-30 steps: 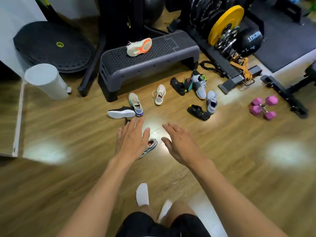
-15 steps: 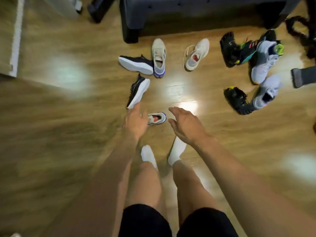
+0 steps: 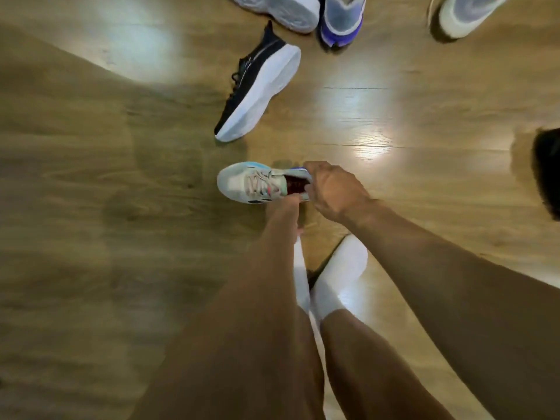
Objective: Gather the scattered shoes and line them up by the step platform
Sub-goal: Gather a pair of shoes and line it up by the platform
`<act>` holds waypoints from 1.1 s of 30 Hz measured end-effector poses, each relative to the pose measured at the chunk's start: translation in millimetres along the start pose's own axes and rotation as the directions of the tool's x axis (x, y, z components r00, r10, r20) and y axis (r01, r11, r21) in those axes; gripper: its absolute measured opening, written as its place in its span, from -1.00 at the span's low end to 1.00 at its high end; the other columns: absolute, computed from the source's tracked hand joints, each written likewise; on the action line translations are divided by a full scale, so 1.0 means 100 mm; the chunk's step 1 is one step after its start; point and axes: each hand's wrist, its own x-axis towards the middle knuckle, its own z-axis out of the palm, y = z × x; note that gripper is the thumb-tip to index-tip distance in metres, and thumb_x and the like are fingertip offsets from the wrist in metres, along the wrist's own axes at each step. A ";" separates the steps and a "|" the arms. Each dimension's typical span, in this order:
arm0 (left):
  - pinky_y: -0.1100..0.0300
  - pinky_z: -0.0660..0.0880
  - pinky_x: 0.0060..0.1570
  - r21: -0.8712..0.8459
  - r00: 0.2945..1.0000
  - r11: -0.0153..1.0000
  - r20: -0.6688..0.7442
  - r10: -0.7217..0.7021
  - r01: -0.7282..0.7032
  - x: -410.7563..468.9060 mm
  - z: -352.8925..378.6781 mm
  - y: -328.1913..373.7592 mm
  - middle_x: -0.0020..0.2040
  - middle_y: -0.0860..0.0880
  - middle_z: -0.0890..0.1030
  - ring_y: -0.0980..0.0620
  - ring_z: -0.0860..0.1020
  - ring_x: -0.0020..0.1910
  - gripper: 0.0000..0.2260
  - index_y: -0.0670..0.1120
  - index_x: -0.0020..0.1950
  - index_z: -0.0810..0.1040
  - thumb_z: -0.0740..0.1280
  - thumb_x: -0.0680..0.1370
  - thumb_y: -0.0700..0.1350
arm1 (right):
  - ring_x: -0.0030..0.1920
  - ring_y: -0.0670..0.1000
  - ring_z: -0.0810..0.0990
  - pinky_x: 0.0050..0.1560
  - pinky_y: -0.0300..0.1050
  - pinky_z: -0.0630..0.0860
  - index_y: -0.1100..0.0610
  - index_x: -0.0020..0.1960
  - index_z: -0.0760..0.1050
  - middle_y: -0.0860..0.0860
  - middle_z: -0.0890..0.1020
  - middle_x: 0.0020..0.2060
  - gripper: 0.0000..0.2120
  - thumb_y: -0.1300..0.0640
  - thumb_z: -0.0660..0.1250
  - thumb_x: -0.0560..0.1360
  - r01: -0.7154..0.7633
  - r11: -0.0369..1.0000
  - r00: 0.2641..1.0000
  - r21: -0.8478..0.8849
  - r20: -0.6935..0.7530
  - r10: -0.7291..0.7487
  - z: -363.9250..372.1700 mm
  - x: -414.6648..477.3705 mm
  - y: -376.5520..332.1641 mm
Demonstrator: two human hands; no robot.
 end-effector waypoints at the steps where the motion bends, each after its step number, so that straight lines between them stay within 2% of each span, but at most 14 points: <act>1: -0.03 0.55 -0.15 -0.019 0.999 0.999 0.024 -0.033 0.033 0.17 0.06 0.02 0.28 -0.17 0.46 -0.19 0.50 0.20 -0.51 -0.09 0.38 0.34 0.41 0.49 -0.10 | 0.25 0.18 0.46 0.18 -0.02 0.42 0.10 0.39 0.31 0.12 0.46 0.30 -0.58 0.08 0.22 0.54 -0.002 1.000 1.000 -0.010 0.026 0.002 0.10 0.18 0.04; 4: -0.02 0.53 -0.07 -0.153 0.996 0.987 0.079 -0.036 0.048 0.66 0.19 0.02 0.17 -0.20 0.55 -0.16 0.56 0.07 -0.60 -0.16 0.35 0.39 0.36 0.54 -0.13 | 0.29 0.15 0.43 0.23 -0.01 0.37 0.08 0.36 0.33 0.10 0.47 0.29 -0.61 0.09 0.19 0.54 0.003 0.997 0.998 -0.072 0.061 0.002 0.35 0.58 0.12; 8: -0.01 0.51 -0.07 -0.356 0.999 0.934 0.039 -0.010 0.023 0.94 0.23 -0.03 0.07 -0.23 0.59 -0.16 0.55 -0.05 -0.72 -0.22 0.29 0.40 0.27 0.58 -0.26 | 0.22 0.16 0.51 0.19 -0.04 0.41 0.06 0.32 0.37 0.10 0.54 0.19 -0.67 0.11 0.13 0.57 0.009 0.996 0.999 -0.083 0.039 -0.006 0.57 0.83 0.19; 12: -0.01 0.58 -0.29 -0.380 0.998 0.923 -0.043 0.044 -0.058 0.88 0.17 -0.07 0.08 -0.33 0.59 -0.22 0.60 -0.18 -0.73 -0.32 0.25 0.44 0.22 0.55 -0.39 | 0.10 0.17 0.57 0.05 -0.07 0.46 0.03 0.32 0.39 0.11 0.59 0.11 -0.66 0.13 0.12 0.57 0.028 0.987 0.999 -0.161 0.039 -0.022 0.54 0.80 0.14; 15: 0.00 0.61 -0.41 -0.416 0.994 0.903 -0.083 0.078 -0.105 0.64 0.00 -0.13 0.04 -0.31 0.61 -0.27 0.62 -0.10 -0.76 -0.30 0.20 0.48 0.27 0.53 -0.37 | 0.05 0.18 0.59 -0.02 -0.03 0.46 0.05 0.33 0.32 0.12 0.60 0.07 -0.65 0.11 0.14 0.55 0.056 0.986 0.998 -0.158 0.035 -0.052 0.39 0.54 -0.03; 17: -0.02 0.63 -0.34 -0.345 0.984 0.924 -0.124 0.130 -0.166 0.45 -0.15 -0.18 0.00 -0.29 0.62 -0.28 0.62 -0.07 -0.79 -0.29 0.13 0.53 0.34 0.50 -0.34 | 0.01 0.19 0.61 -0.03 -0.02 0.48 0.08 0.30 0.30 0.13 0.61 0.05 -0.66 0.06 0.16 0.54 0.080 0.985 0.997 -0.152 0.028 -0.077 0.23 0.32 -0.19; 19: 0.03 0.63 -0.26 -0.161 0.964 0.957 -0.152 0.218 -0.242 0.18 -0.27 -0.14 -0.04 -0.27 0.64 -0.23 0.63 -0.07 -0.77 -0.31 0.06 0.57 0.43 0.43 -0.31 | -0.02 0.19 0.62 -0.03 -0.01 0.49 0.12 0.25 0.30 0.13 0.62 0.04 -0.67 0.03 0.19 0.53 0.088 0.982 0.996 -0.165 0.033 -0.084 0.00 0.12 -0.38; 20: 0.02 0.62 -0.16 -0.026 0.960 0.968 -0.136 0.244 -0.249 0.02 -0.31 -0.10 -0.04 -0.24 0.65 -0.21 0.63 -0.03 -0.74 -0.29 0.04 0.59 0.48 0.40 -0.23 | -0.02 0.19 0.62 -0.03 -0.01 0.49 0.13 0.24 0.31 0.13 0.62 0.04 -0.68 0.03 0.20 0.53 0.084 0.982 0.996 -0.169 0.032 -0.080 -0.13 0.04 -0.47; 22: 0.10 0.55 0.03 0.082 0.972 0.976 -0.106 0.212 -0.204 -0.28 -0.33 0.14 0.03 -0.12 0.65 -0.13 0.60 0.08 -0.70 -0.15 0.06 0.61 0.45 0.42 0.00 | 0.02 0.19 0.62 -0.02 -0.02 0.48 0.14 0.22 0.33 0.14 0.62 0.06 -0.66 0.00 0.22 0.52 0.048 0.988 0.999 -0.148 0.025 -0.045 -0.46 -0.08 -0.63; 23: 0.14 0.51 0.06 0.201 0.947 0.944 -0.133 0.292 -0.263 -0.37 -0.36 0.27 0.08 -0.09 0.63 -0.11 0.58 0.11 -0.69 -0.09 0.10 0.58 0.38 0.46 0.07 | 0.05 0.20 0.61 0.00 -0.02 0.48 0.15 0.22 0.34 0.15 0.62 0.07 -0.65 0.00 0.24 0.52 0.018 0.992 1.000 -0.125 0.017 -0.016 -0.65 -0.11 -0.71; 25: 0.09 0.52 0.12 0.203 0.921 0.925 -0.160 0.355 -0.321 -0.66 -0.37 0.67 0.15 -0.15 0.60 -0.16 0.58 0.12 -0.70 -0.13 0.18 0.53 0.27 0.53 0.00 | 0.11 0.22 0.59 0.06 -0.02 0.47 0.15 0.22 0.38 0.18 0.62 0.09 -0.68 0.03 0.22 0.53 -0.060 0.996 0.998 -0.069 -0.016 0.059 -1.05 -0.11 -0.84; 28: 0.16 0.50 0.05 0.344 0.862 0.853 -0.188 0.471 -0.392 -0.93 -0.28 1.30 0.07 -0.19 0.63 -0.21 0.59 0.10 -0.76 -0.20 0.11 0.58 0.27 0.55 -0.10 | 0.16 0.25 0.54 0.08 -0.03 0.46 0.18 0.21 0.43 0.22 0.59 0.13 -0.72 0.13 0.15 0.55 -0.167 0.985 0.980 0.048 -0.100 0.171 -1.57 0.01 -0.93; 31: 0.01 0.58 0.01 0.420 0.787 0.766 -0.170 0.592 -0.486 -1.11 -0.08 1.90 -0.01 -0.25 0.65 -0.27 0.63 0.00 -0.77 -0.23 0.02 0.61 0.27 0.48 -0.14 | 0.16 0.24 0.53 0.06 -0.07 0.45 0.23 0.18 0.46 0.23 0.57 0.14 -0.73 0.15 0.15 0.55 -0.229 0.957 0.955 0.178 -0.148 0.256 -1.95 0.30 -0.87; 33: 0.04 0.57 0.01 0.522 0.767 0.713 -0.161 0.621 -0.468 -1.10 0.08 2.18 0.01 -0.27 0.63 -0.27 0.61 0.02 -0.76 -0.24 0.06 0.59 0.28 0.48 -0.15 | 0.15 0.23 0.53 0.04 -0.08 0.45 0.24 0.15 0.47 0.23 0.58 0.13 -0.75 0.15 0.17 0.55 -0.246 0.938 0.947 0.243 -0.147 0.287 -2.13 0.52 -0.76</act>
